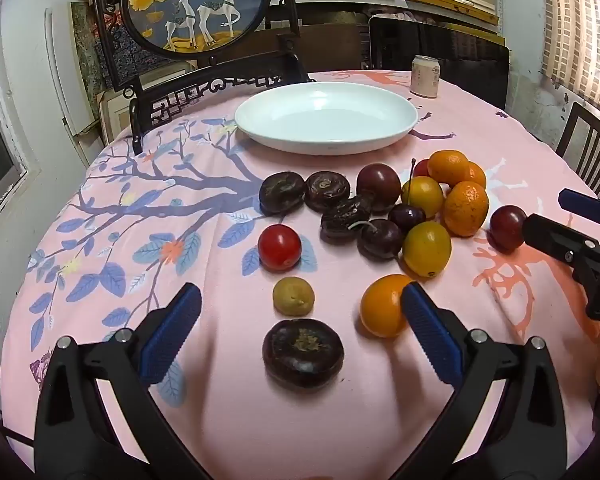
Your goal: Organize fruits
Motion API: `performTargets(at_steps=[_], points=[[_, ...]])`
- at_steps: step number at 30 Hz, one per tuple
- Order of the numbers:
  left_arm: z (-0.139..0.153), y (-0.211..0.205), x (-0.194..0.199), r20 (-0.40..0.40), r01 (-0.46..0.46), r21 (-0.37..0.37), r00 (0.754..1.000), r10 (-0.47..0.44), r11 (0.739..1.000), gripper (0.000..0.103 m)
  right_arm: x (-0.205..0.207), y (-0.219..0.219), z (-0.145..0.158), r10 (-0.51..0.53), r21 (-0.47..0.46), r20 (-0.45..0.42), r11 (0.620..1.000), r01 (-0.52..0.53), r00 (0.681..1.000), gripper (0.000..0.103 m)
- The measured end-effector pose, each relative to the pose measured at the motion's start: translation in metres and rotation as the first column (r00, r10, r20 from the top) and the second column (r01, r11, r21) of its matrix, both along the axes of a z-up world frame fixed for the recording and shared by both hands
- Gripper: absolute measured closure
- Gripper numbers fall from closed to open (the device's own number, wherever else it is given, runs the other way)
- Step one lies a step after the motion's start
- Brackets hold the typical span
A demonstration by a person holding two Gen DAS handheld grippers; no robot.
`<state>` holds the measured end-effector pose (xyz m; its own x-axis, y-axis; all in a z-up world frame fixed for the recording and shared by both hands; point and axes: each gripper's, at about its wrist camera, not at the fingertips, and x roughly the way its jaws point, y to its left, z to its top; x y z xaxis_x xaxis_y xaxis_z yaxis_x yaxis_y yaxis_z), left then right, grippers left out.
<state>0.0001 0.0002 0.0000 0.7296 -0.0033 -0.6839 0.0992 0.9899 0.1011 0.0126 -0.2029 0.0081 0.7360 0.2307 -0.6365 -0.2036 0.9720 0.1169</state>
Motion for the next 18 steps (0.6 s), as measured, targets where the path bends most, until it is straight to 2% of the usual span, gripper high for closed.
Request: performTargets(at_steps=[18], points=[[0.0000, 0.0003, 0.0001, -0.003, 0.001, -0.009, 1.000, -0.001, 1.000, 0.002, 0.0001, 0.0008, -0.0007, -0.002, 0.005, -0.003, 1.000, 0.002, 1.000, 0.001]])
